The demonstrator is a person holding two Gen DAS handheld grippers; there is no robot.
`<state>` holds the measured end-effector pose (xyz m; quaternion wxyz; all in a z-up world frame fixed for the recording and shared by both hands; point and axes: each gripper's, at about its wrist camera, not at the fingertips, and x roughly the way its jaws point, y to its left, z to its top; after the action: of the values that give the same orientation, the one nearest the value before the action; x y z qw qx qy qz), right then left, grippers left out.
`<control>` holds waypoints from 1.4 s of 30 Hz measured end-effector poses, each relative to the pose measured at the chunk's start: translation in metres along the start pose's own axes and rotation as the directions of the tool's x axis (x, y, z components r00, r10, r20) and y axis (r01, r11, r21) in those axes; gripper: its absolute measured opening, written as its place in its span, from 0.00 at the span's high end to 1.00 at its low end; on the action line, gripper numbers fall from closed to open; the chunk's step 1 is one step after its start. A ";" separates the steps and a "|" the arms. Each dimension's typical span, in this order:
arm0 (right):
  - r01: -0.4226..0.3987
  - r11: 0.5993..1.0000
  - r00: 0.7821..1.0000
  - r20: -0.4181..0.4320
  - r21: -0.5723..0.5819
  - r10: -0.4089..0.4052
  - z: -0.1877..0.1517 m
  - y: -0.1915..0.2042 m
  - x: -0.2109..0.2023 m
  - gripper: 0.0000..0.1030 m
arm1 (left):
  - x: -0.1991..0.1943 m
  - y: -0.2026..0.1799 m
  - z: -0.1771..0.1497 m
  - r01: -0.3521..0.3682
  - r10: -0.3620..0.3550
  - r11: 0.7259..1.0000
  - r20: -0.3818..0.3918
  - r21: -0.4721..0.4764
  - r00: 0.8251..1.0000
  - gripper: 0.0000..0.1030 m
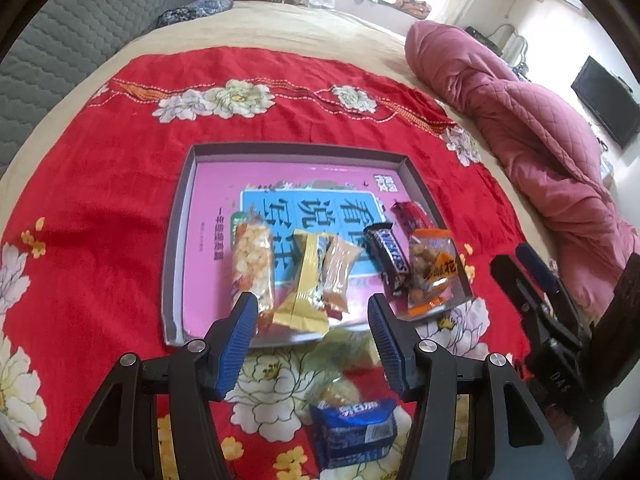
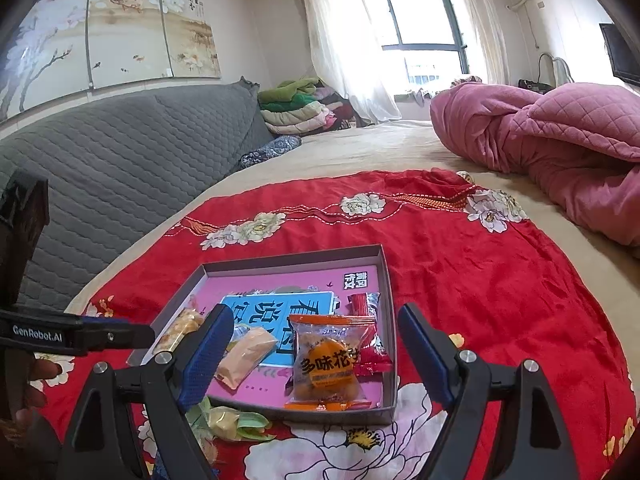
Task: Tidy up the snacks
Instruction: 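Move both open tools back from the tray toward the remaining snacks, then grasp the blue biscuit pack with the left tool while the right tool grasps the small brown chocolate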
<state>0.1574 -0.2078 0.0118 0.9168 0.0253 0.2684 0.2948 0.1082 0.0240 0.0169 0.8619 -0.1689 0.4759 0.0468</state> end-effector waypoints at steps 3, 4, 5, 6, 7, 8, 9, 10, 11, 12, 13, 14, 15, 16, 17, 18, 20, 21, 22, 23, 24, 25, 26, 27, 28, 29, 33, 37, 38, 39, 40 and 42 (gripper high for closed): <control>-0.004 1.000 1.000 -0.003 -0.005 0.004 -0.001 0.003 -0.004 0.18 | -0.001 0.002 -0.004 -0.002 0.002 1.000 -0.007 0.003 1.000 0.43; -0.005 1.000 1.000 -0.005 -0.004 0.005 -0.002 0.003 -0.004 0.18 | -0.001 0.002 -0.006 0.000 0.000 1.000 -0.011 0.004 1.000 0.43; -0.006 1.000 1.000 -0.009 -0.001 0.006 -0.002 0.003 -0.004 0.18 | -0.001 0.003 -0.008 0.002 -0.002 1.000 -0.016 0.005 1.000 0.43; -0.004 1.000 1.000 -0.013 0.001 0.004 -0.003 0.003 -0.005 0.18 | -0.001 0.003 -0.011 0.003 -0.003 1.000 -0.021 0.008 1.000 0.43; -0.001 1.000 1.000 -0.017 0.003 0.001 -0.003 0.003 -0.004 0.18 | 0.000 0.003 -0.014 0.005 -0.005 1.000 -0.030 0.013 1.000 0.43; 0.004 1.000 1.000 -0.020 0.004 -0.004 -0.004 0.002 -0.005 0.18 | 0.000 0.002 -0.016 0.005 -0.004 1.000 -0.036 0.018 0.999 0.43; 0.009 1.000 1.000 -0.022 0.006 -0.008 -0.004 0.002 -0.005 0.18 | 0.001 0.001 -0.019 0.002 -0.001 1.000 -0.044 0.025 0.999 0.43; 0.014 1.000 1.000 -0.027 0.009 -0.014 -0.005 0.001 -0.006 0.18 | 0.002 0.001 -0.021 -0.002 0.003 1.000 -0.049 0.025 0.999 0.43; 0.022 1.000 0.999 -0.030 0.012 -0.021 -0.006 0.001 -0.007 0.18 | 0.002 0.002 -0.023 0.002 -0.001 1.000 -0.057 0.023 0.998 0.43; 0.026 1.000 0.999 -0.032 0.016 -0.025 -0.007 0.000 -0.007 0.17 | 0.003 0.002 -0.026 0.011 -0.009 1.000 -0.065 0.021 0.998 0.43; 0.028 0.999 0.999 -0.036 0.019 -0.027 -0.008 -0.001 -0.009 0.17 | 0.003 0.003 -0.029 0.013 -0.011 1.000 -0.069 0.019 0.998 0.43; 0.031 0.999 0.999 -0.040 0.017 -0.030 -0.009 -0.001 -0.009 0.17 | 0.003 0.003 -0.031 0.013 -0.012 1.000 -0.075 0.022 0.997 0.43; 0.035 0.999 0.998 -0.044 0.013 -0.035 -0.010 0.000 -0.010 0.17 | 0.003 0.003 -0.034 0.017 -0.014 1.000 -0.080 0.026 0.997 0.43; 0.038 0.999 0.998 -0.048 0.007 -0.038 -0.011 0.001 -0.011 0.17 | 0.003 0.003 -0.036 0.017 -0.014 1.000 -0.084 0.025 0.996 0.43; 0.040 0.999 0.998 -0.052 0.004 -0.040 -0.012 0.003 -0.011 0.17 | 0.003 0.004 -0.039 0.020 -0.018 1.000 -0.089 0.022 0.996 0.43; 0.043 0.999 0.997 -0.058 0.000 -0.043 -0.014 0.004 -0.012 0.17 | 0.003 0.004 -0.041 0.028 -0.026 0.999 -0.095 0.018 0.995 0.43; 0.043 0.999 0.997 -0.070 -0.004 -0.043 -0.017 0.006 -0.012 0.17 | 0.003 0.003 -0.044 0.038 -0.036 0.999 -0.104 0.016 0.994 0.43; 0.044 0.999 0.996 -0.073 -0.006 -0.045 -0.018 0.007 -0.013 0.17 | 0.003 0.003 -0.047 0.041 -0.039 0.999 -0.107 0.017 0.993 0.43; 0.045 0.999 0.996 -0.078 -0.009 -0.045 -0.019 0.008 -0.014 0.17 | 0.003 0.002 -0.050 0.045 -0.043 0.999 -0.112 0.019 0.993 0.43; 0.045 0.999 0.996 -0.081 -0.011 -0.046 -0.020 0.009 -0.015 0.17 | 0.003 0.000 -0.051 0.048 -0.046 0.999 -0.116 0.020 0.992 0.43; 0.046 0.999 0.996 -0.081 -0.015 -0.047 -0.021 0.010 -0.016 0.17 | 0.004 0.000 -0.054 0.052 -0.049 0.998 -0.122 0.022 0.991 0.43; 0.046 0.999 0.995 -0.083 -0.017 -0.047 -0.021 0.011 -0.017 0.17 | 0.004 -0.002 -0.056 0.054 -0.051 0.998 -0.128 0.024 0.990 0.43; 0.047 0.999 0.995 -0.086 -0.021 -0.049 -0.022 0.012 -0.017 0.17 | 0.005 -0.003 -0.059 0.058 -0.054 0.998 -0.135 0.026 0.989 0.43; 0.051 0.998 0.995 -0.087 -0.024 -0.053 -0.023 0.013 -0.018 0.17 | 0.006 -0.004 -0.061 0.061 -0.057 0.998 -0.143 0.029 0.988 0.43; 0.052 0.998 0.995 -0.089 -0.025 -0.054 -0.024 0.013 -0.018 0.17 | 0.006 -0.006 -0.064 0.063 -0.058 0.997 -0.151 0.032 0.987 0.43; 0.053 0.998 0.994 -0.091 -0.026 -0.055 -0.024 0.014 -0.019 0.17 | 0.007 -0.007 -0.067 0.063 -0.057 0.997 -0.156 0.034 0.986 0.43; 0.063 0.998 0.993 -0.097 -0.017 -0.064 -0.026 0.012 -0.021 0.17 | 0.011 -0.013 -0.077 0.075 -0.066 0.996 -0.192 0.039 0.979 0.42; 0.067 0.998 0.992 -0.111 -0.008 -0.067 -0.027 0.009 -0.021 0.17 | 0.015 -0.019 -0.084 0.085 -0.073 0.995 -0.216 0.050 0.974 0.39; 0.065 0.998 0.991 -0.114 -0.007 -0.065 -0.028 0.008 -0.021 0.17 | 0.016 -0.020 -0.086 0.081 -0.068 0.995 -0.217 0.051 0.974 0.34; 0.063 0.998 0.991 -0.119 -0.007 -0.063 -0.029 0.008 -0.020 0.17 | 0.017 -0.021 -0.087 0.080 -0.067 0.996 -0.219 0.048 0.973 0.32; 0.061 0.998 0.990 -0.124 -0.009 -0.062 -0.029 0.009 -0.020 0.17 | 0.018 -0.021 -0.087 0.082 -0.070 0.996 -0.224 0.044 0.972 0.32; 0.058 0.998 0.989 -0.134 -0.012 -0.059 -0.031 0.010 -0.019 0.17 | 0.021 -0.022 -0.089 0.084 -0.073 0.996 -0.233 0.036 0.970 0.32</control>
<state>0.1241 -0.2137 -0.0035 0.9050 -0.0061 0.3288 0.2697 0.0528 -0.0280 -0.0386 0.8052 -0.1725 0.5670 -0.0181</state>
